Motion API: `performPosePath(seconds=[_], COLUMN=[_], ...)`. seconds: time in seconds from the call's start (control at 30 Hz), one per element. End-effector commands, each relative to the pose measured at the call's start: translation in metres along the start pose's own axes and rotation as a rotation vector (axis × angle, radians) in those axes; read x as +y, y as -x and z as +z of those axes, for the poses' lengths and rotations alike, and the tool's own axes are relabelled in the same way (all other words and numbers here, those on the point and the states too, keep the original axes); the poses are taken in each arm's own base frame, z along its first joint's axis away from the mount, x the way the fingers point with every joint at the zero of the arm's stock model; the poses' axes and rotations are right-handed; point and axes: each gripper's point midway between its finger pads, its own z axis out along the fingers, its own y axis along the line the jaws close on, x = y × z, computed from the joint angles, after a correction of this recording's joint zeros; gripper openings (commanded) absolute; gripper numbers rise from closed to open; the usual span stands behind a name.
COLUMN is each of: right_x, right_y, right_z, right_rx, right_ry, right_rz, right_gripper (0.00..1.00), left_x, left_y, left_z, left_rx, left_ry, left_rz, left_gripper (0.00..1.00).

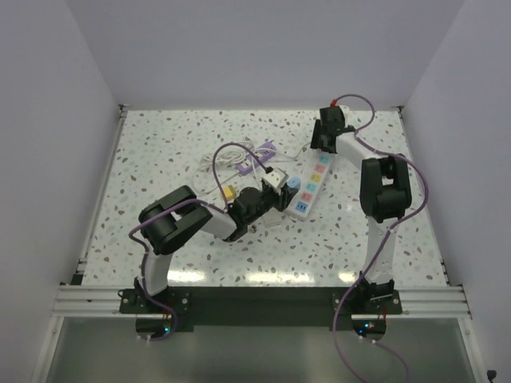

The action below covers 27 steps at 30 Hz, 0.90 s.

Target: Insert the plug

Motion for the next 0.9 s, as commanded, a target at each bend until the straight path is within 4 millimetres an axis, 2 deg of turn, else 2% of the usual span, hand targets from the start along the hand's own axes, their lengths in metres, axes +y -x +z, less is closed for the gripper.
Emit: performPosePath(seconds=[0.0, 0.1, 0.27, 0.4, 0.57, 0.63, 0.7, 0.73, 0.77, 0.87], right_x=[-0.019, -0.025, -0.033, -0.041, -0.046, -0.048, -0.052, -0.052, -0.056, -0.058], right_y=[0.003, 0.021, 0.025, 0.008, -0.014, -0.017, -0.031, -0.026, -0.041, -0.058], right_z=[-0.013, -0.014, 0.002, 0.017, 0.019, 0.013, 0.005, -0.005, -0.008, -0.022], right_rx=[-0.004, -0.023, 0.004, 0.045, 0.131, 0.151, 0.192, 0.181, 0.211, 0.233], right_ry=[-0.044, -0.062, -0.109, -0.142, -0.145, -0.14, -0.128, -0.116, -0.116, -0.071], right_rz=[0.064, 0.086, 0.066, 0.051, -0.023, -0.053, -0.078, -0.086, -0.1, -0.114], right_gripper=[0.82, 0.82, 0.81, 0.81, 0.79, 0.77, 0.75, 0.74, 0.73, 0.73], left_x=[-0.005, -0.006, -0.006, -0.007, -0.008, -0.009, -0.01, -0.009, -0.009, -0.006], left_y=[0.026, 0.03, 0.034, 0.035, 0.034, 0.033, 0.032, 0.031, 0.032, 0.028], left_z=[0.0, -0.002, -0.004, -0.004, -0.003, -0.003, -0.003, -0.003, -0.003, -0.003], left_rx=[-0.084, -0.091, -0.096, -0.099, -0.096, -0.094, -0.093, -0.092, -0.094, -0.091], left_ry=[-0.025, -0.024, -0.023, -0.028, -0.037, -0.04, -0.046, -0.044, -0.042, -0.032], left_rz=[-0.023, -0.023, -0.02, -0.022, -0.021, -0.02, -0.018, -0.015, -0.007, 0.015], left_gripper=[0.0, 0.0, 0.0, 0.0, 0.0, 0.0, 0.0, 0.0, 0.0, 0.0])
